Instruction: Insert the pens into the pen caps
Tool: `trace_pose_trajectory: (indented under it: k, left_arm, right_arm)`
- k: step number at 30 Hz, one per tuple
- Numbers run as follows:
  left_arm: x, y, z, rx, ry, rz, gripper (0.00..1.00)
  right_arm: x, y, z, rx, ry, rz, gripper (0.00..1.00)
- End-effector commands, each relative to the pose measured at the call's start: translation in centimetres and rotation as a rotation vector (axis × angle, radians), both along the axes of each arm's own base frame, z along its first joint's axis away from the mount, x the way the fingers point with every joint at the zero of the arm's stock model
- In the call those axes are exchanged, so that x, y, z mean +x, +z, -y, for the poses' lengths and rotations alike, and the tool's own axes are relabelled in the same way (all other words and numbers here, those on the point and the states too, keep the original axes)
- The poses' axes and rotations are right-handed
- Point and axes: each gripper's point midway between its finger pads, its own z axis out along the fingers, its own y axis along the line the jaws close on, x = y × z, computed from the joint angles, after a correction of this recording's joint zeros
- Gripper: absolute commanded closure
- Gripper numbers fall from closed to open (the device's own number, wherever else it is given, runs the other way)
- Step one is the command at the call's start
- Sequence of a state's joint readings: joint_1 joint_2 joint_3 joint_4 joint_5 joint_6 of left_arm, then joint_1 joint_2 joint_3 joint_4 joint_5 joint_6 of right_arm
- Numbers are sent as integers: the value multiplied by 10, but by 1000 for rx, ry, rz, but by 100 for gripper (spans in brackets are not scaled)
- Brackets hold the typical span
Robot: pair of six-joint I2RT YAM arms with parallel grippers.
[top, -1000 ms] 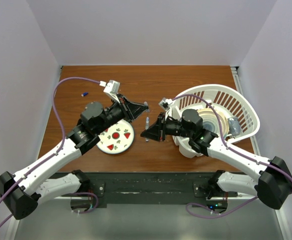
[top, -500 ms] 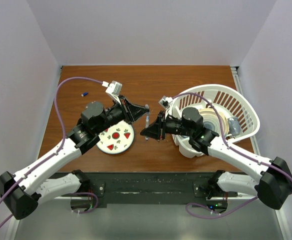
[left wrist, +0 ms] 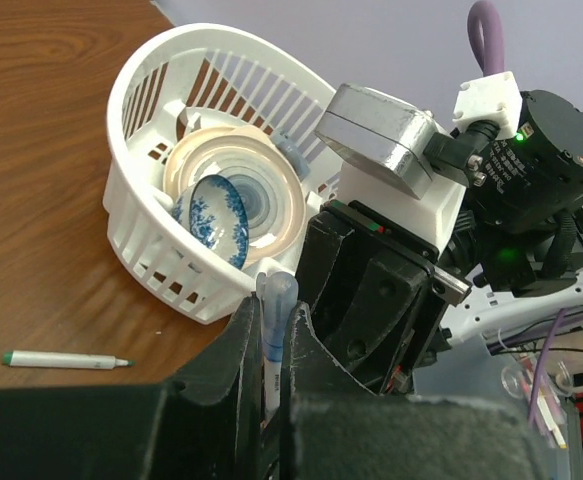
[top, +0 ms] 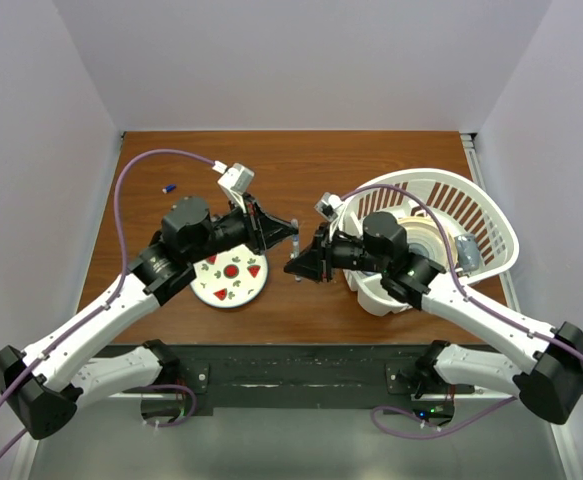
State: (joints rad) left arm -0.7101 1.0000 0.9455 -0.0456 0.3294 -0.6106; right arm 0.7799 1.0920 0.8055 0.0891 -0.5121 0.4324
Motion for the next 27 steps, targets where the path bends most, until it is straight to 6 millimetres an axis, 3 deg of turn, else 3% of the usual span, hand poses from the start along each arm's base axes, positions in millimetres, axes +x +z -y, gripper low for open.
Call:
trace_pose_trajectory:
  k: [1,5,7,8,9,11,17,21,27]
  left_arm:
    - [-22,5,2,41,-105,-12,100]
    - [-23,5,4,47,-117,-26,100]
    - [-27,3,6,44,-145,-42,91]
    - [-28,4,7,38,-154,-42,84]
    - [-30,5,8,27,-163,-42,68]
    - [-32,12,6,9,-160,-20,49]
    - [-25,45,-1,-55,-105,132,16]
    - [-13,57,5,-79,-88,174,14]
    - [-10,75,26,-117,-178,220,23]
  right_arm:
    - [12,49,6,73,-56,136,100]
    - [7,52,7,92,-50,128,100]
    - [5,54,7,99,-40,128,100]
    - [3,57,7,108,-32,132,100]
    - [0,58,7,116,-21,132,100]
    - [-5,63,8,134,0,141,100]
    - [-13,65,8,152,30,133,100]
    - [-16,67,7,164,46,128,100]
    - [-20,71,6,177,69,133,100]
